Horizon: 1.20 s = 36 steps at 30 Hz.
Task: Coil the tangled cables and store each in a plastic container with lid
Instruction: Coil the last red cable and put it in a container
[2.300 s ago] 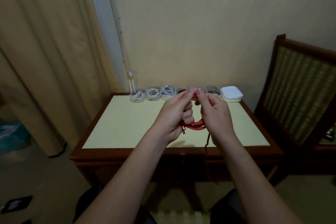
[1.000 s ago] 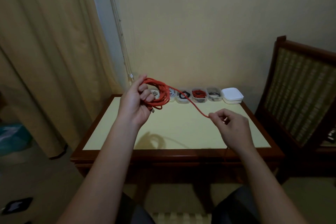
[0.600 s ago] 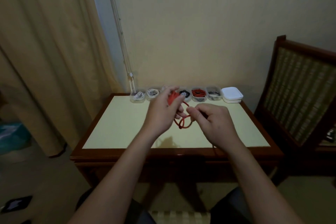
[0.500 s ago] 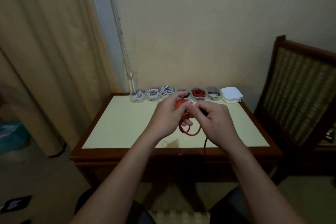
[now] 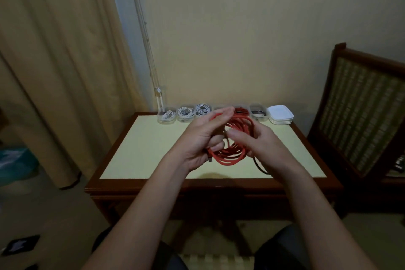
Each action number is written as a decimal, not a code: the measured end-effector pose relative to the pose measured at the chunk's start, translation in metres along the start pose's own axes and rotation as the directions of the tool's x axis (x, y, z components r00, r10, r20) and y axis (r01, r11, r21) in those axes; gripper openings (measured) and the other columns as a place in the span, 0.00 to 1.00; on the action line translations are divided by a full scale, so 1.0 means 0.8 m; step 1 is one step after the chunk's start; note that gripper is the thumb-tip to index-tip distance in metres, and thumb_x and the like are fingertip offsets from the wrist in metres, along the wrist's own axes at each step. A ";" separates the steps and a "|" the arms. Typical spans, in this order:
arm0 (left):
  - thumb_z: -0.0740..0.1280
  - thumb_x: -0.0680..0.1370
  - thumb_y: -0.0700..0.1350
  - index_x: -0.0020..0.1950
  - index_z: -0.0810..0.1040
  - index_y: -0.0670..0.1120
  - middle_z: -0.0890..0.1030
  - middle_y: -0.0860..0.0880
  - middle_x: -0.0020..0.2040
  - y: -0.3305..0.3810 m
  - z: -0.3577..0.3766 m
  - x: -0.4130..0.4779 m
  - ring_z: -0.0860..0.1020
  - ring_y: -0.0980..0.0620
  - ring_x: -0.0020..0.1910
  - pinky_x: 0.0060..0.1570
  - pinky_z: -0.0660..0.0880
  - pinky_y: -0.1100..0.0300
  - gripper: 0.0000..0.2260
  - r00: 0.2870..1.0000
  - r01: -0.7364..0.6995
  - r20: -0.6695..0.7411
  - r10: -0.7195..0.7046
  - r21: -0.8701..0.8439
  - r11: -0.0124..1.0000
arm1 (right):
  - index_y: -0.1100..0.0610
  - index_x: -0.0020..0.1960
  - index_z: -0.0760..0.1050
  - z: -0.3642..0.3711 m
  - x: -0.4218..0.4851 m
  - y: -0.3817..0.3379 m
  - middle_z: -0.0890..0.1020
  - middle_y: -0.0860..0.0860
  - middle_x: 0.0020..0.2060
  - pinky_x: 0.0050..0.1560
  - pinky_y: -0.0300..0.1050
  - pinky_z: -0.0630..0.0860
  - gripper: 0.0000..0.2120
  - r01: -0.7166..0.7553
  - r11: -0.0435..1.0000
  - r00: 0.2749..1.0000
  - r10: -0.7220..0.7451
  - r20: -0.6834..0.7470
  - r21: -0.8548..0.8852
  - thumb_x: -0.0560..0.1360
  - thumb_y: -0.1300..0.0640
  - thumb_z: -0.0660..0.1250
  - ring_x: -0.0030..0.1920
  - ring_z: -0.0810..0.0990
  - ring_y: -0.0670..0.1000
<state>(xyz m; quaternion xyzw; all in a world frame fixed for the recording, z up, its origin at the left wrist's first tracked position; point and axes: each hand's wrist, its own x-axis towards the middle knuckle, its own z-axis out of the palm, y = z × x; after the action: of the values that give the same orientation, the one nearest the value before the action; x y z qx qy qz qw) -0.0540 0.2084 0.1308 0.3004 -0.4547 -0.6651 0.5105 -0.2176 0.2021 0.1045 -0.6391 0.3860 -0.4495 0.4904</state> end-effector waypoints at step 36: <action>0.66 0.82 0.44 0.58 0.82 0.42 0.66 0.54 0.26 -0.016 -0.004 0.009 0.57 0.58 0.20 0.18 0.58 0.66 0.09 0.960 -0.212 -0.156 0.233 0.137 0.968 | 0.52 0.50 0.83 0.011 0.010 0.009 0.72 0.42 0.26 0.31 0.38 0.64 0.22 0.016 0.999 0.957 -0.027 -0.290 -0.042 0.83 0.39 0.57 0.27 0.67 0.41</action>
<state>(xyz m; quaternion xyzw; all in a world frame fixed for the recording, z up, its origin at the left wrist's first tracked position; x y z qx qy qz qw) -0.0589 0.2018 0.1183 0.3330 -0.4792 -0.5470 0.6002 -0.2072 0.1954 0.0985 -0.5799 0.4553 -0.5361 0.4110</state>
